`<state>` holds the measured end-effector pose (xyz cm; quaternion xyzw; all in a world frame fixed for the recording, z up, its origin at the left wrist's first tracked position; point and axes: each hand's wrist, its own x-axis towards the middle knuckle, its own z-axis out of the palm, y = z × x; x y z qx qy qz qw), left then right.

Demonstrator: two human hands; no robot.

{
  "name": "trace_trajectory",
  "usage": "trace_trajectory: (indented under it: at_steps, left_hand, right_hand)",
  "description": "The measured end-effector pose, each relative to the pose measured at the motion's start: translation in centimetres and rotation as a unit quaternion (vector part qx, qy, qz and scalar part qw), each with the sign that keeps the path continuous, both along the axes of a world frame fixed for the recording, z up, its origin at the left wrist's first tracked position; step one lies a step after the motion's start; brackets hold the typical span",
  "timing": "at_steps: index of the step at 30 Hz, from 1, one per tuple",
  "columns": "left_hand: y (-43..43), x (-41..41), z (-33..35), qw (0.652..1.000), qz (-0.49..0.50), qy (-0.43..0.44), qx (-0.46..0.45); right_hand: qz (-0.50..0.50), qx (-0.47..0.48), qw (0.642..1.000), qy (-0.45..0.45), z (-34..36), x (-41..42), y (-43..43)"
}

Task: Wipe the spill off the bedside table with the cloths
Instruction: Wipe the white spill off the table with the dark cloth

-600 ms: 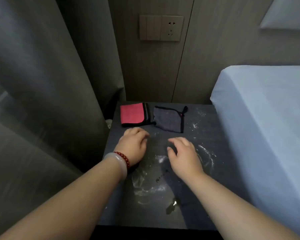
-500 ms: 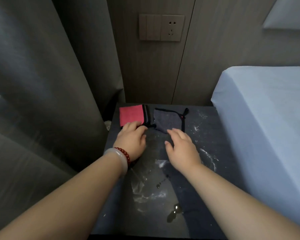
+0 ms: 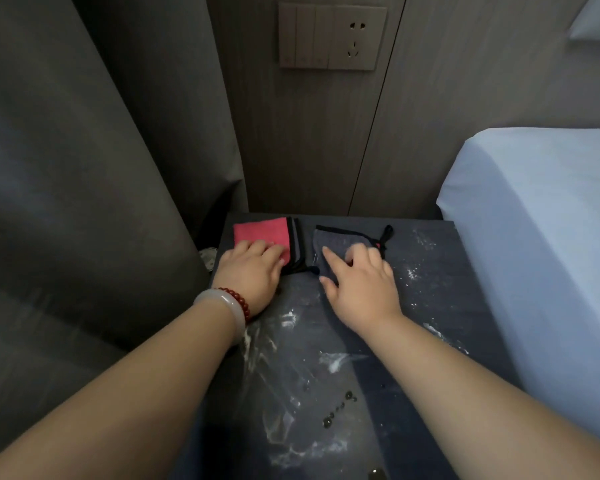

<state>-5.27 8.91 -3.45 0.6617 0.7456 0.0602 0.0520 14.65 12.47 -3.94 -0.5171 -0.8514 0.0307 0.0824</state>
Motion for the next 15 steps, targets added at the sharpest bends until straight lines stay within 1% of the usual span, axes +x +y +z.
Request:
trace_trajectory:
  at_steps: [1, 3, 5, 7, 10, 12, 15]
  left_hand:
    - [0.5, 0.0, 0.1, 1.0, 0.002, 0.006, 0.002]
    - [1.3, 0.4, -0.1, 1.0, 0.011, 0.017, 0.001]
    - [1.4, 0.9, -0.8, 1.0, 0.025, -0.01, 0.006]
    - [1.3, 1.3, -1.5, 0.998, 0.037, -0.045, -0.002]
    - [1.6, 1.2, -1.7, 0.998, 0.031, -0.042, -0.037]
    - [1.9, 1.1, -1.5, 0.996, 0.032, -0.041, -0.068]
    - [2.3, 1.1, -1.4, 0.993, 0.036, -0.032, -0.103]
  right_hand:
    - [0.006, -0.025, 1.0, 0.005, -0.3, -0.2, 0.7]
    - [0.017, -0.087, 0.996, -0.015, -1.3, -0.3, 1.6]
    - [0.018, -0.096, 0.995, -0.02, -2.0, -0.2, 2.2]
    - [-0.02, -0.088, 0.996, 0.005, -2.0, 0.1, 2.9]
    - [-0.103, -0.091, 0.99, 0.017, -1.9, 0.0, 3.7]
    - [-0.09, -0.065, 0.994, 0.014, -1.8, -0.9, 2.8]
    - [0.004, 0.039, 0.998, 0.046, -1.6, -0.8, 1.1]
